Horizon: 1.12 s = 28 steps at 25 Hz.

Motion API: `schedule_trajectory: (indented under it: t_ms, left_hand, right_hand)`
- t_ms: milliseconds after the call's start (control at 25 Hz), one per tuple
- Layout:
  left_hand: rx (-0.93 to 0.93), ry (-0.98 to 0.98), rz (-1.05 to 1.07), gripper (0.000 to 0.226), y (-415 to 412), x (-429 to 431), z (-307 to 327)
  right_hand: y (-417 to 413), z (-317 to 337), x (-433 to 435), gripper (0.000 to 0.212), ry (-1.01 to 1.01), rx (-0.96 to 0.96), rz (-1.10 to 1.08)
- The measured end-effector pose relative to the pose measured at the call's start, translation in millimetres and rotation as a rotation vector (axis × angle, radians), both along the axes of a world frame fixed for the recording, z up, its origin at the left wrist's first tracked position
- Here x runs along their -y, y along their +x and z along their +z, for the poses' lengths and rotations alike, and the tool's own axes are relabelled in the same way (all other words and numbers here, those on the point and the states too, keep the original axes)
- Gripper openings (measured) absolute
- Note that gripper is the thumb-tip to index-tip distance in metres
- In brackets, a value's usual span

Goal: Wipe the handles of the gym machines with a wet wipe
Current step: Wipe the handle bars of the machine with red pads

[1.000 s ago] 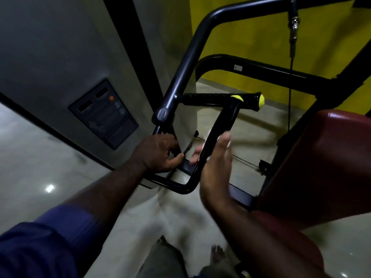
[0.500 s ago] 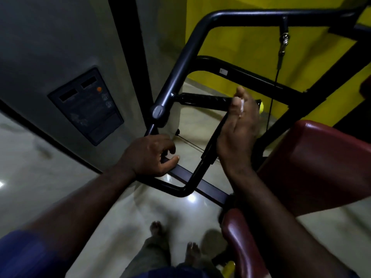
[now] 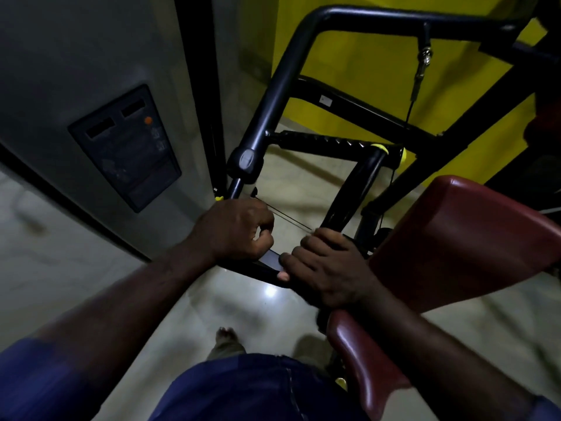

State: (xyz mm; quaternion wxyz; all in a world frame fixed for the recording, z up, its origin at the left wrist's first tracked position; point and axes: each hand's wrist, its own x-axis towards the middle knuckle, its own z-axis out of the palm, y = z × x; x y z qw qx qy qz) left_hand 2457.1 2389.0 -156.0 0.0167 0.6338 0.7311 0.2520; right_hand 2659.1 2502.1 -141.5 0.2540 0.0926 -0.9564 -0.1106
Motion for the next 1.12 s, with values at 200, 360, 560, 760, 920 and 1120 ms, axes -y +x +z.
schedule_trajectory:
  t_ms: [200, 360, 560, 760, 920, 1120]
  left_hand:
    - [0.104, 0.040, 0.007, 0.014, 1, 0, -3]
    - [0.100, 0.217, 0.095, 0.020, -5, -6, 6]
    - [0.050, 0.273, 0.262, 0.029, -19, -21, 23]
    - [0.334, 0.155, 0.458, 0.062, -55, -73, 37]
    - [0.401, 0.129, 0.520, 0.076, -56, -91, 20]
    - [0.356, 0.183, 0.548, 0.069, -61, -94, 12]
  right_hand:
    - [-15, 32, -20, 0.034, -0.046, 0.170, -0.011]
    - [-50, 79, -16, 0.036, -0.044, 0.501, -0.190]
    - [-92, 140, -74, 0.027, -0.800, 0.379, -0.409]
    - [-155, 163, -120, 0.037, -0.726, 0.498, -0.533]
    - [-146, 90, -188, 0.063, -0.830, 1.202, -0.638]
    - [-154, 129, -168, 0.064, -1.160, 1.232, -0.511]
